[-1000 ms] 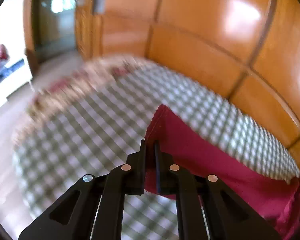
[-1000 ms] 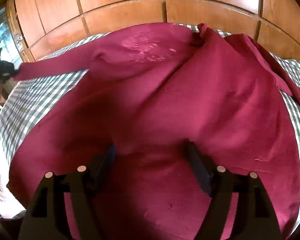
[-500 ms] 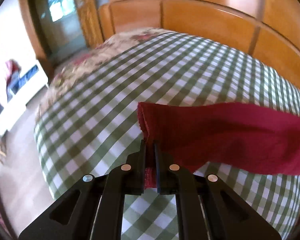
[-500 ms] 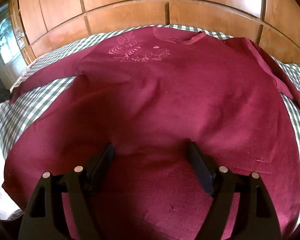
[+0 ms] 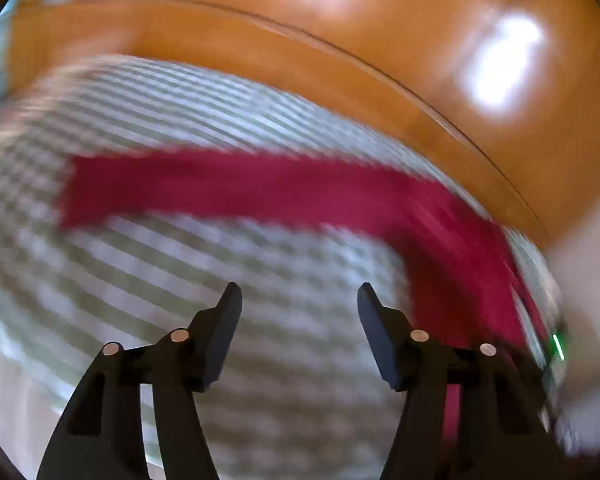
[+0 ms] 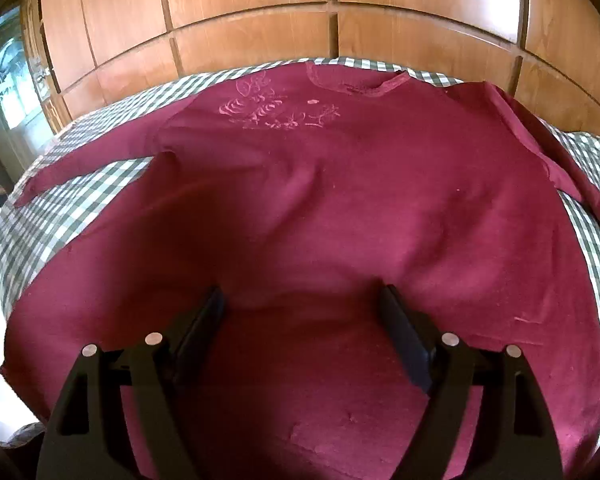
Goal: Fold small clothes
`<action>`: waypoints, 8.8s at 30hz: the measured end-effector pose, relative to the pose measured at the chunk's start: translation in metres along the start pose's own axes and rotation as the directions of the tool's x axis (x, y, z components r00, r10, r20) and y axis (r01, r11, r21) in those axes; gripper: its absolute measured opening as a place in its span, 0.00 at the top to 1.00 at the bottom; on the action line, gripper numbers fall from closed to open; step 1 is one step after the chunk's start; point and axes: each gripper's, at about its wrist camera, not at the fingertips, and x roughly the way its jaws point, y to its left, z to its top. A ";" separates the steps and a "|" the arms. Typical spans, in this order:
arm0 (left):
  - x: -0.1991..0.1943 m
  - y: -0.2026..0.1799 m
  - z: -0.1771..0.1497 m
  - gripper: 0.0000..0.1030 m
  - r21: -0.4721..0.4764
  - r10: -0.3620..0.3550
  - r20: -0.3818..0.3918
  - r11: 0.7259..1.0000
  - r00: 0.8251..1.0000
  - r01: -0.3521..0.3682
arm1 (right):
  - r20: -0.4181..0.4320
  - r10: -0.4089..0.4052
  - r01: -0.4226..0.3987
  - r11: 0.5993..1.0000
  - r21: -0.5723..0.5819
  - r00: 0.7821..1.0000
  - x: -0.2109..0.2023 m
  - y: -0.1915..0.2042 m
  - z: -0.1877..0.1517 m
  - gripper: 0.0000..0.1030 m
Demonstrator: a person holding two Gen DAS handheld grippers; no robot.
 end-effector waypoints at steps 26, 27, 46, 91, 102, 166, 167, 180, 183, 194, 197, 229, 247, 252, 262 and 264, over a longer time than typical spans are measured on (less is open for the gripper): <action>0.029 -0.051 -0.069 0.71 0.009 -0.102 -0.187 0.994 0.977 0.105 | -0.016 -0.036 0.037 0.999 0.024 0.999 -0.035 -0.055 -0.027 0.17; 0.029 -0.048 -0.054 0.63 0.006 -0.070 -0.147 0.997 0.987 0.072 | -0.016 -0.034 0.035 0.999 0.023 0.999 -0.036 -0.056 -0.028 0.17; 0.213 -0.053 0.173 0.50 0.176 0.315 -0.049 0.937 0.948 -0.302 | 0.019 -0.039 0.038 0.998 0.046 0.999 -0.022 -0.057 -0.025 0.02; 0.067 -0.071 -0.052 0.67 -0.142 -0.219 -0.236 0.972 0.947 0.189 | -0.094 -0.203 0.222 0.930 0.293 0.975 -0.078 -0.148 -0.037 0.14; 0.033 -0.095 -0.025 0.97 -0.066 -0.286 -0.172 0.958 0.943 0.279 | -0.044 -0.033 0.046 0.935 0.350 0.999 -0.136 -0.147 -0.047 0.92; 0.207 -0.193 0.019 0.22 0.357 0.091 -0.063 0.932 0.994 -0.063 | -0.138 -0.663 0.648 0.628 0.431 0.736 -0.192 -0.412 0.064 1.00; 0.207 -0.194 0.019 0.22 0.357 0.091 -0.063 0.932 0.994 -0.063 | -0.151 -0.674 0.659 0.608 0.442 0.723 -0.188 -0.424 0.066 1.00; 0.208 -0.194 0.019 0.20 0.367 0.100 -0.067 0.928 0.993 -0.069 | -0.121 -0.666 0.622 0.595 0.509 0.736 -0.176 -0.437 0.029 0.59; 0.207 -0.193 0.019 0.20 0.356 0.089 -0.063 0.932 0.994 -0.061 | -0.111 -0.647 0.589 0.593 0.548 0.754 -0.197 -0.427 0.000 0.52; 0.209 -0.195 0.019 0.17 0.366 0.091 -0.069 0.929 0.993 -0.060 | -0.132 -0.542 0.519 0.661 0.542 0.830 -0.208 -0.391 -0.070 0.44; 0.209 -0.195 0.019 0.17 0.368 0.095 -0.068 0.928 0.993 -0.064 | -0.070 -0.542 0.513 0.736 0.442 0.837 -0.193 -0.362 -0.057 0.44; 0.210 -0.193 0.021 0.14 0.364 0.075 -0.082 0.930 0.994 -0.040 | -0.054 -0.576 0.389 0.477 0.788 0.816 -0.194 -0.535 0.063 0.45; 0.213 -0.193 0.022 0.09 0.371 0.064 -0.092 0.928 0.994 -0.025 | -0.049 -0.498 0.337 0.508 0.793 0.866 -0.138 -0.509 0.037 0.94; 0.213 -0.193 0.022 0.09 0.370 0.064 -0.092 0.929 0.994 -0.025 | -0.190 -0.468 0.438 0.506 0.743 0.863 -0.094 -0.525 0.037 0.89; 0.211 -0.191 0.023 0.09 0.362 0.049 -0.089 0.932 0.995 -0.014 | 0.009 -0.211 0.127 0.618 0.776 0.977 -0.114 -0.417 0.008 0.26; 0.210 -0.191 0.023 0.09 0.356 0.041 -0.088 0.935 0.995 -0.007 | 0.011 -0.073 0.043 0.700 0.713 0.997 -0.108 -0.379 0.013 0.41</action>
